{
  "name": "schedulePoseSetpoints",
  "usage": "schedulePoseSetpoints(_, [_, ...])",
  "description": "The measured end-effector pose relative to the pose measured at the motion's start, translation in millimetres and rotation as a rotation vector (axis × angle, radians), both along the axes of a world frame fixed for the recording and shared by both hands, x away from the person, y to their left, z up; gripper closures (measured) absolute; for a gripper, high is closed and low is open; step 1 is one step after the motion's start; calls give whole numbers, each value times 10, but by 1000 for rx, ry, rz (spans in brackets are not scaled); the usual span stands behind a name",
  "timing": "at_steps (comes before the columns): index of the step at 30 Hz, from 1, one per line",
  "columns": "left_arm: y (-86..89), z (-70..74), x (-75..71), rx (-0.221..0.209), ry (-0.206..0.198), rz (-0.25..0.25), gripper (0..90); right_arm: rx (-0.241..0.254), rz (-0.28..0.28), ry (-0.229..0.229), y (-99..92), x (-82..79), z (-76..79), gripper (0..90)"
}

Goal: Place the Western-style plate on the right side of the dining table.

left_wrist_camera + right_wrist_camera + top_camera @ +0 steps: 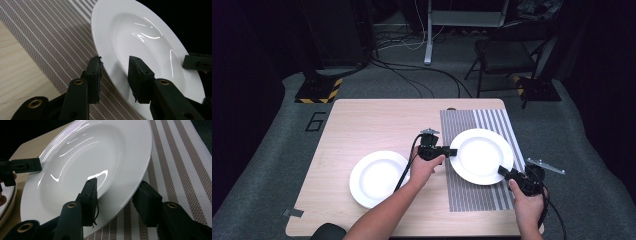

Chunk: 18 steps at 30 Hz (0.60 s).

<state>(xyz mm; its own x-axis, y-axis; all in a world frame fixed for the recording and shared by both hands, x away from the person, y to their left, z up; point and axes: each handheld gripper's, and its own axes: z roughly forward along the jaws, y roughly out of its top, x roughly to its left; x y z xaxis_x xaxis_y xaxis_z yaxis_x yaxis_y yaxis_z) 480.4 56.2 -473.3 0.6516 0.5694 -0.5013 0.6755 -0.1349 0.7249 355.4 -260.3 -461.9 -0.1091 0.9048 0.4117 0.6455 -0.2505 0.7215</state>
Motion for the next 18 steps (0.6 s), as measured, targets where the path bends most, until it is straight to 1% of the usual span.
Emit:
schedulePoseSetpoints(4, [-11, -28, 18, 4, 0, -1, 632, -3, -2, 3, -6, 25, -22, 550])
schedulePoseSetpoints(5, [-18, -33, 16, 1, 8, 2, 632, -6, -2, 4, -9, 31, -29, 550])
schedulePoseSetpoints(10, [-32, -62, 36, 7, -1, 4, 634, -2, -11, 15, -20, 61, -66, 550])
schedulePoseSetpoints(11, [-34, -66, 39, 10, 0, 3, 634, -9, -12, 16, -27, 71, -77, 551])
schedulePoseSetpoints(15, [-35, -97, 63, 5, 5, 16, 634, -10, -15, 16, -21, 103, -97, 551])
schedulePoseSetpoints(16, [-34, -101, 67, 7, 5, 17, 634, -6, -20, 25, -14, 112, -100, 551])
schedulePoseSetpoints(18, [-38, -113, 73, 5, 9, 26, 634, -6, -18, 28, -9, 133, -110, 551])
